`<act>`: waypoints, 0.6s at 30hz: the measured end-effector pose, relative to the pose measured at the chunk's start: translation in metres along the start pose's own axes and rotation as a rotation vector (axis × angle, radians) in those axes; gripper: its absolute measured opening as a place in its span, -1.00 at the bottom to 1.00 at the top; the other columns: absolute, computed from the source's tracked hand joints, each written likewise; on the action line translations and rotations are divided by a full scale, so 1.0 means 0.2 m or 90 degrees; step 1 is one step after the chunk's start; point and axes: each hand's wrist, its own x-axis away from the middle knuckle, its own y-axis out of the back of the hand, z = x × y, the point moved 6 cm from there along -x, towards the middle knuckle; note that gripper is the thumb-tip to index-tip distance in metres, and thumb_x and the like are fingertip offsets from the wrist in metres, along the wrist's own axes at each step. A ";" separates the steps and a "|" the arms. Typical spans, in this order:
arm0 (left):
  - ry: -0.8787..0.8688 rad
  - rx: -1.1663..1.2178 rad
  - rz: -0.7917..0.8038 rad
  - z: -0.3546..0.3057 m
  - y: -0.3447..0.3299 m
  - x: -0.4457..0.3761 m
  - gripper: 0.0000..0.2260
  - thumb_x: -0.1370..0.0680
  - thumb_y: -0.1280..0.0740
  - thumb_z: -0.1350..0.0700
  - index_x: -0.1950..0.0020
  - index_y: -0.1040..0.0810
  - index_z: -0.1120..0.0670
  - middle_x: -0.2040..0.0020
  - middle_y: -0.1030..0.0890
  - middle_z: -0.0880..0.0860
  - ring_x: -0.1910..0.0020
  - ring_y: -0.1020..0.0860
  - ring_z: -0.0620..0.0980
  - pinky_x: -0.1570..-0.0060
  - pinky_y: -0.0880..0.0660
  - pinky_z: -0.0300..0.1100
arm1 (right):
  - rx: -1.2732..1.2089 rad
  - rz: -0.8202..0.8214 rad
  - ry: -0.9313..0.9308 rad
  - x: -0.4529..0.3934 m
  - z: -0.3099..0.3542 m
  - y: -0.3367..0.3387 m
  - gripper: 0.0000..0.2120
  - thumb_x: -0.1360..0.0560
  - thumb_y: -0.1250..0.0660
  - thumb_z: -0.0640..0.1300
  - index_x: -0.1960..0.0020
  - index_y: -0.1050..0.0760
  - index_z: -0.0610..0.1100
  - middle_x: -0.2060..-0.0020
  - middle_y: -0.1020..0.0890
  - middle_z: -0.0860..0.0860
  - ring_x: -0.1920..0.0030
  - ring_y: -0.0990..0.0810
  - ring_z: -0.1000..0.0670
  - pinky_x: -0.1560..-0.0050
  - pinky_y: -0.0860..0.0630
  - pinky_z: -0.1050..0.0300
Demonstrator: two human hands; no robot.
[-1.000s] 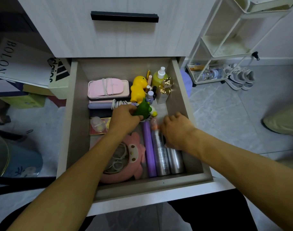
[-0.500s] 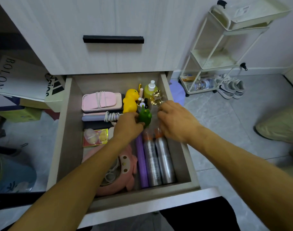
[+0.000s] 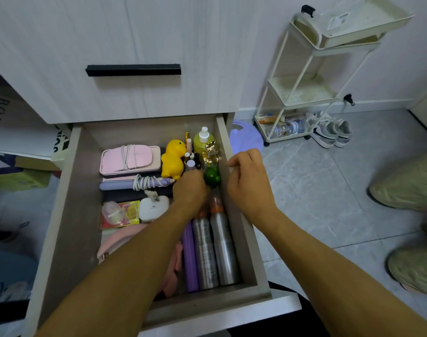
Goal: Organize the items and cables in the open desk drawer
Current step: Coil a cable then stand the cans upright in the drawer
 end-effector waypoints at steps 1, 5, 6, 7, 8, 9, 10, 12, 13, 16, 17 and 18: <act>-0.007 -0.010 0.000 0.00 -0.01 0.00 -0.81 -0.49 -0.38 0.07 -0.03 -0.58 0.15 0.02 -0.61 0.18 0.03 -0.59 0.22 0.23 -0.46 -0.05 | -0.020 -0.010 -0.027 0.00 -0.03 0.00 -0.86 -0.51 -0.18 -0.37 0.04 -0.48 -0.22 0.05 -0.46 -0.07 0.20 -0.45 0.02 0.20 -0.39 0.27; -0.044 -0.038 -0.014 0.00 0.00 -0.01 -0.75 -0.47 -0.39 -0.01 -0.05 -0.57 0.12 0.03 -0.61 0.15 0.03 -0.60 0.20 0.24 -0.43 -0.09 | -0.082 -0.034 -0.086 0.00 -0.09 -0.02 -0.84 -0.56 -0.14 -0.32 0.03 -0.46 -0.14 0.10 -0.53 -0.01 0.12 -0.46 0.09 0.14 -0.36 0.36; -0.052 -0.042 -0.021 0.00 0.00 -0.02 -0.74 -0.48 -0.39 -0.02 -0.07 -0.57 0.13 0.01 -0.61 0.16 0.02 -0.59 0.20 0.23 -0.43 -0.08 | -0.086 -0.032 -0.087 0.00 -0.10 -0.02 -0.84 -0.56 -0.13 -0.32 0.03 -0.45 -0.14 0.11 -0.54 -0.01 0.12 -0.46 0.08 0.15 -0.35 0.39; -0.058 -0.049 -0.024 -0.01 0.00 -0.02 -0.73 -0.49 -0.39 -0.02 -0.08 -0.57 0.13 -0.01 -0.61 0.17 0.00 -0.59 0.20 0.21 -0.44 -0.06 | -0.086 -0.031 -0.087 0.00 -0.10 -0.03 -0.84 -0.56 -0.13 -0.32 0.04 -0.45 -0.14 0.11 -0.54 -0.02 0.12 -0.46 0.08 0.15 -0.35 0.40; -0.062 -0.060 -0.025 -0.01 -0.01 -0.02 -0.72 -0.50 -0.39 -0.02 -0.10 -0.56 0.14 -0.03 -0.61 0.17 -0.01 -0.59 0.20 0.19 -0.45 -0.05 | -0.085 -0.030 -0.085 0.00 -0.10 -0.03 -0.84 -0.56 -0.13 -0.32 0.04 -0.45 -0.14 0.12 -0.54 -0.02 0.13 -0.46 0.08 0.16 -0.35 0.40; -0.064 -0.070 -0.015 -0.01 -0.01 -0.02 -0.71 -0.51 -0.38 -0.02 -0.12 -0.55 0.14 -0.04 -0.60 0.18 -0.02 -0.58 0.20 0.17 -0.45 -0.05 | -0.084 -0.031 -0.086 0.01 -0.10 -0.03 -0.84 -0.56 -0.13 -0.32 0.04 -0.44 -0.14 0.12 -0.54 -0.02 0.13 -0.46 0.08 0.17 -0.35 0.39; -0.066 -0.069 -0.003 -0.01 -0.02 -0.02 -0.70 -0.51 -0.39 -0.01 -0.13 -0.55 0.15 -0.05 -0.60 0.18 -0.03 -0.58 0.20 0.16 -0.47 -0.04 | -0.080 -0.030 -0.086 0.01 -0.10 -0.03 -0.84 -0.56 -0.13 -0.31 0.04 -0.45 -0.14 0.13 -0.54 -0.02 0.14 -0.46 0.08 0.18 -0.36 0.37; -0.077 -0.035 0.030 0.00 -0.02 -0.01 -0.69 -0.48 -0.43 0.01 -0.13 -0.55 0.15 -0.05 -0.60 0.20 -0.01 -0.58 0.20 0.11 -0.52 -0.01 | -0.060 -0.027 -0.076 0.01 -0.09 -0.02 -0.85 -0.55 -0.14 -0.32 0.06 -0.45 -0.15 0.14 -0.52 -0.02 0.17 -0.45 0.06 0.22 -0.38 0.30; -0.084 -0.009 0.039 0.00 -0.01 0.00 -0.69 -0.46 -0.46 0.03 -0.11 -0.55 0.15 -0.04 -0.61 0.20 0.00 -0.58 0.20 0.09 -0.54 0.00 | -0.042 -0.027 -0.065 0.01 -0.08 -0.01 -0.86 -0.54 -0.15 -0.32 0.07 -0.46 -0.16 0.14 -0.51 -0.02 0.19 -0.45 0.04 0.24 -0.40 0.25; -0.119 -0.019 0.032 0.04 0.07 0.01 -0.70 -0.44 -0.45 0.10 -0.12 -0.54 0.17 -0.03 -0.59 0.20 0.00 -0.57 0.22 0.10 -0.50 -0.01 | 0.018 -0.041 0.012 -0.01 -0.02 0.01 -0.88 -0.50 -0.19 -0.31 0.12 -0.50 -0.20 0.14 -0.50 -0.07 0.21 -0.48 -0.04 0.32 -0.45 0.09; -0.130 -0.052 0.028 0.06 0.11 0.02 -0.69 -0.45 -0.44 0.10 -0.15 -0.55 0.15 -0.03 -0.59 0.20 0.00 -0.56 0.23 0.13 -0.48 -0.03 | 0.033 -0.041 0.047 -0.02 0.00 0.02 -0.88 -0.47 -0.21 -0.31 0.14 -0.52 -0.21 0.15 -0.50 -0.08 0.20 -0.48 -0.05 0.34 -0.44 0.10; -0.137 -0.092 0.027 0.07 0.14 0.03 -0.70 -0.46 -0.43 0.08 -0.17 -0.56 0.12 -0.02 -0.59 0.20 0.01 -0.56 0.23 0.16 -0.47 -0.04 | 0.047 -0.040 0.082 -0.03 0.02 0.02 -0.89 -0.44 -0.22 -0.32 0.16 -0.52 -0.21 0.18 -0.51 -0.09 0.20 -0.48 -0.07 0.34 -0.42 0.11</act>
